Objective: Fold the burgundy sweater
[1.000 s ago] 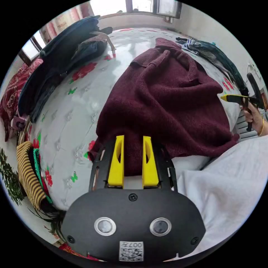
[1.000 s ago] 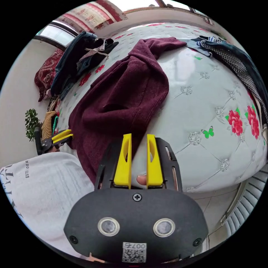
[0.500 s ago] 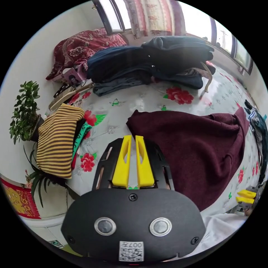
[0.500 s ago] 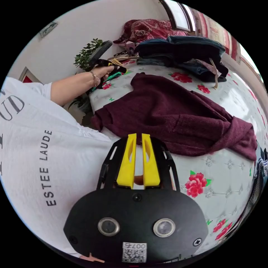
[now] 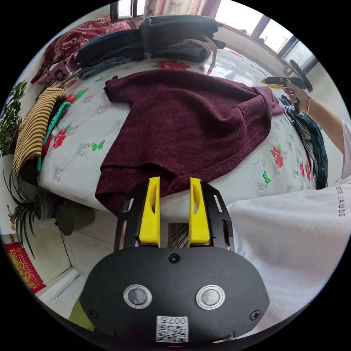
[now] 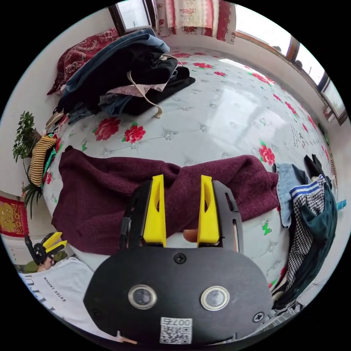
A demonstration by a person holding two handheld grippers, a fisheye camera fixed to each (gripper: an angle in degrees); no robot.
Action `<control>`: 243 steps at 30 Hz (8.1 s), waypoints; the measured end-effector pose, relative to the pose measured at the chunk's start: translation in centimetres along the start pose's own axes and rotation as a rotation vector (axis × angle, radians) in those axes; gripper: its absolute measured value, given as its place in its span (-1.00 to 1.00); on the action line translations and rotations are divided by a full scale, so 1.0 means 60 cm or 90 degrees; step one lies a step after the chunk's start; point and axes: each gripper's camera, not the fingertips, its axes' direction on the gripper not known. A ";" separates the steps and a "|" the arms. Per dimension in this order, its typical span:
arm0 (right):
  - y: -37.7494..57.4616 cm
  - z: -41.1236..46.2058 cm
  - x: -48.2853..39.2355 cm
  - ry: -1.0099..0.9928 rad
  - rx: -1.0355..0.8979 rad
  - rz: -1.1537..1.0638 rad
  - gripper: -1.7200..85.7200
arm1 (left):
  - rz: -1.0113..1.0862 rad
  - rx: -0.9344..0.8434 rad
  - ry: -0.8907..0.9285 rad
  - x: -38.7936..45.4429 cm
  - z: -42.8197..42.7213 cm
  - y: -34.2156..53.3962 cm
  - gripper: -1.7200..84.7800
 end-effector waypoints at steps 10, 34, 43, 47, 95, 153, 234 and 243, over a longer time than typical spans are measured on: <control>0.222 -0.091 0.159 0.016 0.182 0.094 -0.89 | -0.069 -0.005 -0.009 -0.034 0.035 -0.067 -0.93; 0.645 0.012 0.426 -0.086 0.030 0.593 -0.77 | -0.116 -0.004 0.165 -0.254 0.071 -0.046 -0.94; 0.600 -0.058 0.437 0.024 0.035 0.422 -0.80 | -0.079 0.016 0.179 -0.304 0.075 -0.021 -0.81; 0.588 -0.054 0.460 0.021 0.026 0.378 -0.79 | -0.089 0.047 0.181 -0.333 0.075 -0.012 -0.77; 0.604 -0.067 0.594 -0.179 0.039 0.226 -0.96 | -0.047 0.059 0.296 -0.501 0.146 0.008 -0.98; 0.816 -0.203 0.369 -0.014 0.161 0.526 -0.97 | -0.205 0.132 0.269 -0.579 0.196 0.175 -0.83; 0.441 -0.061 -0.102 -0.317 0.093 0.293 -0.97 | -0.094 0.129 0.257 -0.761 0.358 -0.371 -0.74; 0.390 -0.041 -0.125 -0.317 0.055 0.288 -0.97 | 0.306 0.277 0.298 -0.456 0.246 -0.280 -0.86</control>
